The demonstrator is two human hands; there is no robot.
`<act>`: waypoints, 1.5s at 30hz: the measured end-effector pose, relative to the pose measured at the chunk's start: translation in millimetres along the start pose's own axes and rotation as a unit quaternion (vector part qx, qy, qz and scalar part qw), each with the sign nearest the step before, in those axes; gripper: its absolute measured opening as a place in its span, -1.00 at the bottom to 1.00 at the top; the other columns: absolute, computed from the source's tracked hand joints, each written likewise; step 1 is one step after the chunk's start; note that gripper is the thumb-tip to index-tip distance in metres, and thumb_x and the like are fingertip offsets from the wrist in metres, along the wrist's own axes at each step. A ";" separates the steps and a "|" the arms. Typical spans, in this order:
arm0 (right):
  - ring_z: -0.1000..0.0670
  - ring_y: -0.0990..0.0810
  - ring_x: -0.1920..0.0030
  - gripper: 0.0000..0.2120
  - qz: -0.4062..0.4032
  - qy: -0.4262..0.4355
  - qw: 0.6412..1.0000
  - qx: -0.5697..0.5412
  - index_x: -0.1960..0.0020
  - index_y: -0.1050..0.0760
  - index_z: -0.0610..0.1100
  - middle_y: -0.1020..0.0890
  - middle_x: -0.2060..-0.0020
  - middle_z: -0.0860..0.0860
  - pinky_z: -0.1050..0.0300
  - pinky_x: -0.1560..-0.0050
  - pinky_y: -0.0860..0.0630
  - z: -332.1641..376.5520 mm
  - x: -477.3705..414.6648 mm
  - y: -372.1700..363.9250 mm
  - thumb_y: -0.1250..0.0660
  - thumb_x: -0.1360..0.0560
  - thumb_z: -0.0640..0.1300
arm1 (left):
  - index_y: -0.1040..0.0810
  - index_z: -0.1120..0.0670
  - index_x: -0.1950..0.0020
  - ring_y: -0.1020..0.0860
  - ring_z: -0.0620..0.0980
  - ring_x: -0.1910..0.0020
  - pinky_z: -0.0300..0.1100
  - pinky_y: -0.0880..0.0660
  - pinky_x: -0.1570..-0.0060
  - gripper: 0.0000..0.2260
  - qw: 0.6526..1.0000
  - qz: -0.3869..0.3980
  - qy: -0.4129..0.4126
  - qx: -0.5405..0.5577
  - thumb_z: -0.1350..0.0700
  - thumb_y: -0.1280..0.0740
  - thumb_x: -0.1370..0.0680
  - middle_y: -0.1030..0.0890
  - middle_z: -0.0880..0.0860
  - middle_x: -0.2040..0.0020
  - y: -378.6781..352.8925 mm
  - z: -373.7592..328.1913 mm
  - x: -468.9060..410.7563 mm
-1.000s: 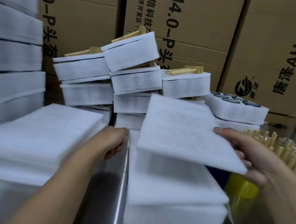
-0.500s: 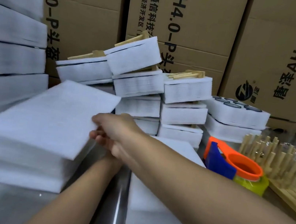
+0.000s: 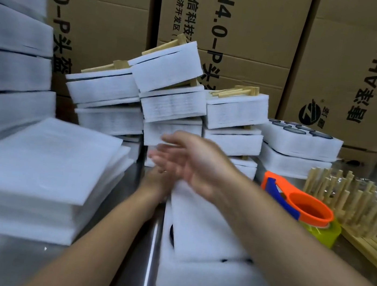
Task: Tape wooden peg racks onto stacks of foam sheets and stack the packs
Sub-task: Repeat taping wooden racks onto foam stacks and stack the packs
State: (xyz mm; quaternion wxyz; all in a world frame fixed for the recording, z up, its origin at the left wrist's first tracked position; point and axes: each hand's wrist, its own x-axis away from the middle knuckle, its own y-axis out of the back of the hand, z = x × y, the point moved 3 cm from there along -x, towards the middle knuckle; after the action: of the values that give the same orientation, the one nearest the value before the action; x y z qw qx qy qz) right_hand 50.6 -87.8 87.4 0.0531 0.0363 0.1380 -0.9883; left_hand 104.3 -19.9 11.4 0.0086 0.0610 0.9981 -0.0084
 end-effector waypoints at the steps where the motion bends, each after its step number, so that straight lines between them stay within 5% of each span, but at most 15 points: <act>1: -0.06 -0.68 0.32 -0.86 -0.016 0.033 0.999 0.038 -0.06 -0.48 -0.33 -0.60 0.01 -0.24 0.20 0.29 -0.63 10.1 5.0 16.6 -0.25 -0.56 -0.26 | -0.54 0.13 -0.24 -0.56 0.00 0.10 -0.22 -0.44 0.20 -0.72 1.000 0.002 0.001 0.009 0.18 -0.30 -0.53 -0.62 0.07 0.01 -1.4 0.7 -2.3; 3: -0.04 -0.69 0.20 -0.84 -0.067 0.073 0.984 0.149 -0.07 -0.54 -0.22 -0.65 -0.01 -0.15 0.17 0.14 -0.63 23.4 14.5 53.7 -0.29 -0.56 -0.17 | -0.52 0.08 -0.25 -0.57 -0.01 0.07 -0.25 -0.47 0.18 -0.70 1.000 0.001 0.012 0.029 0.18 -0.33 -0.52 -0.61 0.08 -0.07 -2.3 1.9 -4.8; 7: 0.10 -0.61 0.02 -0.86 -0.170 0.041 0.918 0.357 -0.04 -0.60 -0.01 -0.66 -0.03 0.02 0.30 0.07 -0.50 14.1 31.1 120.9 -0.37 -0.49 -0.04 | -0.50 0.07 -0.32 -0.58 0.07 -0.07 -0.05 -0.49 -0.18 -0.64 0.997 0.008 0.041 0.059 0.19 -0.32 -0.51 -0.61 0.10 -0.13 -3.6 5.9 -8.9; 12: 0.09 -0.55 -0.14 -0.54 -0.146 -0.005 0.935 0.324 -0.22 -0.48 0.19 -0.50 -0.23 0.11 0.13 -0.13 -0.49 -6.2 36.9 142.9 -0.46 -0.33 0.09 | -0.47 0.06 -0.33 -0.56 0.13 -0.14 0.06 -0.43 -0.26 -0.65 0.994 0.008 0.060 0.089 0.18 -0.27 -0.54 -0.59 0.13 -0.18 -4.7 7.0 -7.9; 15: 0.02 -0.54 -0.20 -0.32 -0.133 -0.028 0.954 0.267 -0.38 -0.37 0.15 -0.47 -0.32 0.07 0.06 -0.21 -0.48 -13.8 33.8 145.7 -0.47 -0.29 0.12 | -0.43 0.07 -0.37 -0.55 0.13 -0.16 0.07 -0.42 -0.27 -0.64 0.994 0.023 0.057 0.090 0.17 -0.25 -0.56 -0.57 0.13 -0.22 -4.4 8.1 -6.2; 19: 0.14 -0.60 -0.03 -0.18 -0.107 -0.054 0.962 0.246 -0.51 -0.22 -0.02 -0.43 -0.36 0.06 0.26 0.11 -0.55 -25.1 30.9 143.7 -0.48 -0.34 0.07 | -0.46 0.06 -0.32 -0.59 0.12 -0.05 -0.05 -0.52 0.00 -0.69 0.992 0.022 0.061 0.107 0.18 -0.23 -0.58 -0.60 0.14 -0.14 -5.9 7.9 -4.8; 24: 0.23 -0.55 0.03 -0.17 -0.112 -0.042 0.955 0.270 -0.52 -0.16 -0.07 -0.37 -0.41 0.06 0.38 0.22 -0.53 -26.8 27.3 147.4 -0.48 -0.37 0.03 | -0.56 0.06 0.08 -0.64 -0.09 0.38 -0.32 -0.50 0.47 -0.84 0.995 0.013 0.041 0.089 0.23 -0.21 -0.58 -0.66 -0.01 0.31 -5.1 6.7 -5.3; 28: 0.27 -0.61 0.18 -0.17 -0.121 -0.038 0.959 0.254 -0.52 -0.17 -0.09 -0.39 -0.39 0.02 0.39 0.31 -0.53 -27.5 27.3 149.2 -0.50 -0.37 -0.04 | -0.46 0.12 -0.31 -0.56 0.09 -0.11 -0.05 -0.48 -0.16 -0.69 0.998 -0.001 0.048 0.033 0.18 -0.27 -0.56 -0.58 0.10 -0.15 -4.4 -1.7 -3.3; 31: 0.30 -0.60 0.27 -0.18 -0.124 -0.037 0.959 0.251 -0.52 -0.17 -0.11 -0.40 -0.38 0.01 0.40 0.35 -0.51 -28.0 27.2 148.6 -0.50 -0.38 -0.07 | -0.43 -0.05 -0.38 -0.37 -0.08 -0.32 -0.19 -0.29 -0.24 -0.59 0.998 -0.026 -0.048 -0.034 0.08 -0.32 -0.53 -0.38 -0.07 -0.39 -3.1 -26.8 6.2; 33: 0.28 -0.60 0.22 -0.18 -0.122 -0.034 0.962 0.244 -0.53 -0.16 -0.13 -0.42 -0.36 0.00 0.39 0.32 -0.52 -27.5 27.5 147.7 -0.50 -0.38 -0.09 | -0.45 -0.21 -0.32 -0.25 -0.23 -0.38 -0.27 -0.19 -0.20 -0.64 0.969 0.012 -0.201 -0.145 -0.01 -0.33 -0.52 -0.28 -0.23 -0.43 -10.4 -48.0 26.4; 37: 0.00 -0.62 -0.08 -0.23 -0.097 -0.036 0.959 0.265 -0.51 -0.21 -0.10 -0.44 -0.37 -0.08 0.12 0.00 -0.59 -27.1 28.1 147.5 -0.48 -0.41 -0.08 | -0.52 -0.30 -0.19 -0.16 -0.48 -0.29 -0.67 -0.02 -0.13 -0.76 0.835 0.160 -0.382 -0.362 -0.04 -0.26 -0.57 -0.37 -0.27 -0.38 -46.2 -52.1 64.3; 39: 0.01 -0.62 -0.05 -0.28 -0.098 -0.038 0.957 0.269 -0.52 -0.20 -0.11 -0.45 -0.36 -0.10 0.18 0.07 -0.59 -26.7 28.8 145.7 -0.44 -0.44 -0.14 | -0.43 -0.24 -0.33 -0.09 -0.43 -0.32 -0.77 0.15 0.00 -0.70 0.802 0.191 -0.358 -0.439 -0.06 -0.20 -0.60 -0.32 -0.23 -0.43 -55.5 -41.1 63.4; 41: 0.12 -0.60 0.02 -0.26 -0.112 -0.039 0.954 0.275 -0.53 -0.15 -0.11 -0.42 -0.38 -0.05 0.30 0.19 -0.56 -25.5 29.7 144.4 -0.43 -0.45 -0.12 | -0.18 -0.21 -0.49 0.02 -0.32 -0.44 -0.63 0.18 -0.14 -0.57 0.801 0.223 -0.280 -0.479 -0.13 -0.11 -0.61 -0.14 -0.20 -0.52 -56.4 -29.5 55.8; 45: 0.01 -0.56 -0.17 -0.39 -0.108 -0.057 0.947 0.296 -0.50 -0.24 -0.10 -0.43 -0.37 -0.02 0.13 -0.14 -0.54 -24.6 31.4 144.7 -0.36 -0.51 -0.10 | 0.12 -0.09 -0.56 0.12 -0.22 -0.50 -0.39 0.22 -0.28 -0.45 0.762 0.263 -0.217 -0.550 -0.17 0.01 -0.62 0.08 -0.13 -0.56 -60.1 -20.4 50.0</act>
State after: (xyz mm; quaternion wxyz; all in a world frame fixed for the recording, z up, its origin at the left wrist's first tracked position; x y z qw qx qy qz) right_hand 37.4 -222.3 22.2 -0.0590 -0.0212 -0.1614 -0.9849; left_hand 47.1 -73.1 31.9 0.2584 0.3021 0.7478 0.5318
